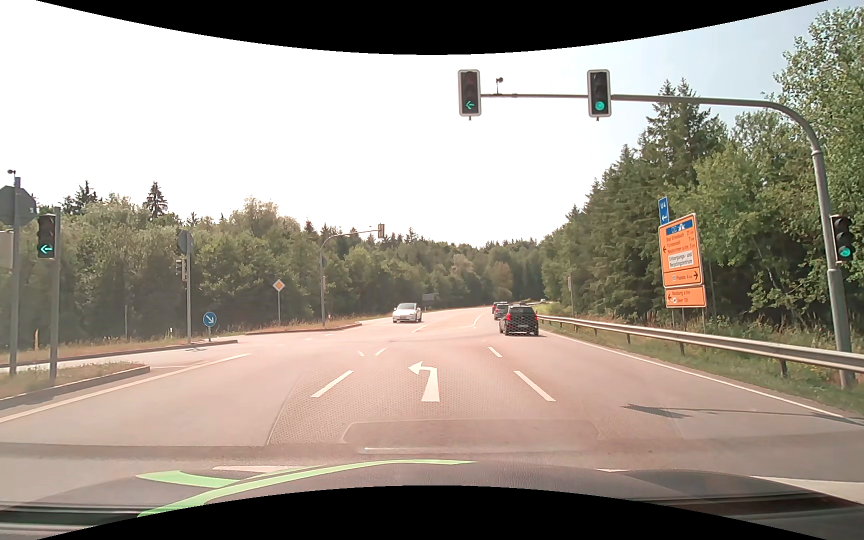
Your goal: Follow the waypoints while adhering to traffic rules and regulations
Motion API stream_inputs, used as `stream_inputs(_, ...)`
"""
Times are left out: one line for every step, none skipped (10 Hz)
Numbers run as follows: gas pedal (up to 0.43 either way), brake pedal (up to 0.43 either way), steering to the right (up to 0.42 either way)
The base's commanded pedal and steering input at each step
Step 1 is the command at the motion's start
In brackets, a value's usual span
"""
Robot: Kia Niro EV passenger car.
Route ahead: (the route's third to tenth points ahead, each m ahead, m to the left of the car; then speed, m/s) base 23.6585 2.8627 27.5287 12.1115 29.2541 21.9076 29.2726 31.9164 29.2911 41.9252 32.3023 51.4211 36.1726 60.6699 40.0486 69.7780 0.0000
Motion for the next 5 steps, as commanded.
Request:
stream_inputs(0.0,0.268,0.005)
stream_inputs(0.0,0.268,0.005)
stream_inputs(0.0,0.268,0.005)
stream_inputs(0.0,0.268,0.005)
stream_inputs(0.0,0.268,0.005)
